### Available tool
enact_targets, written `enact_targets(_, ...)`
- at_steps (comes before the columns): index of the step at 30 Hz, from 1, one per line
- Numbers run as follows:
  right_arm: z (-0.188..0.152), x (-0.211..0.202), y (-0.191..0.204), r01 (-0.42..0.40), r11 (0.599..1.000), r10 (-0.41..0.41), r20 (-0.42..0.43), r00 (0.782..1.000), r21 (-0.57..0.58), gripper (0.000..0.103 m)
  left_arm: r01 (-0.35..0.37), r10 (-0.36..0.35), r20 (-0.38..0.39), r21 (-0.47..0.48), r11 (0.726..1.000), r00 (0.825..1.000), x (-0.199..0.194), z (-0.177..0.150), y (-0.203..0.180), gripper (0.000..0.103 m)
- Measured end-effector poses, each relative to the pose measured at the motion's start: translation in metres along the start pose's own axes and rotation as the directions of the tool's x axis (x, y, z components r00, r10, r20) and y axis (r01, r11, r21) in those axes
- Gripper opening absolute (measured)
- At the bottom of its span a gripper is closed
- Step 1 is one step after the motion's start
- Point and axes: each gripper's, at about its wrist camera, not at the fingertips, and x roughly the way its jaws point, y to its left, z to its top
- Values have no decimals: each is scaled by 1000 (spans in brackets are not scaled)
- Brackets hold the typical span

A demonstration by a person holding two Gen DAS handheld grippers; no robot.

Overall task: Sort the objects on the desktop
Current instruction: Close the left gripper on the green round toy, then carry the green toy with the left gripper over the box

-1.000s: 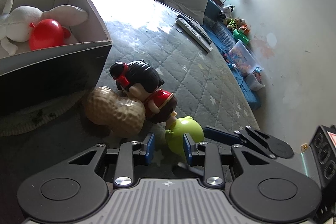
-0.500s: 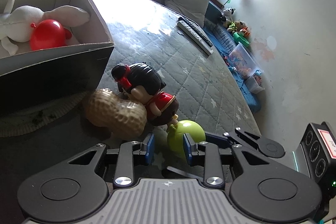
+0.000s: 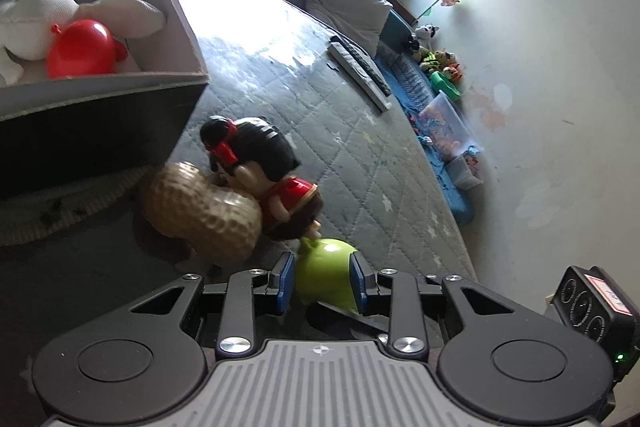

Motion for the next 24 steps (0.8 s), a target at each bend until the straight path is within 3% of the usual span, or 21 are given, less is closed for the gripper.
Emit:
enact_targets(8,-1,-7,8,8,1000,-8,16,1000,-1,46,15,-16,17,32,999,1000,-11,-1,-4,33)
enact_targets(14,21,-15,30,-7,998,10,60,998,-59,46,20,-25,88,58,998,996,-42,6,-7,33)
enact_targets(24,85,8,84,-83,980,108,127,986,-182,46,-72,51,278,63,995,959,-120,43,15,33)
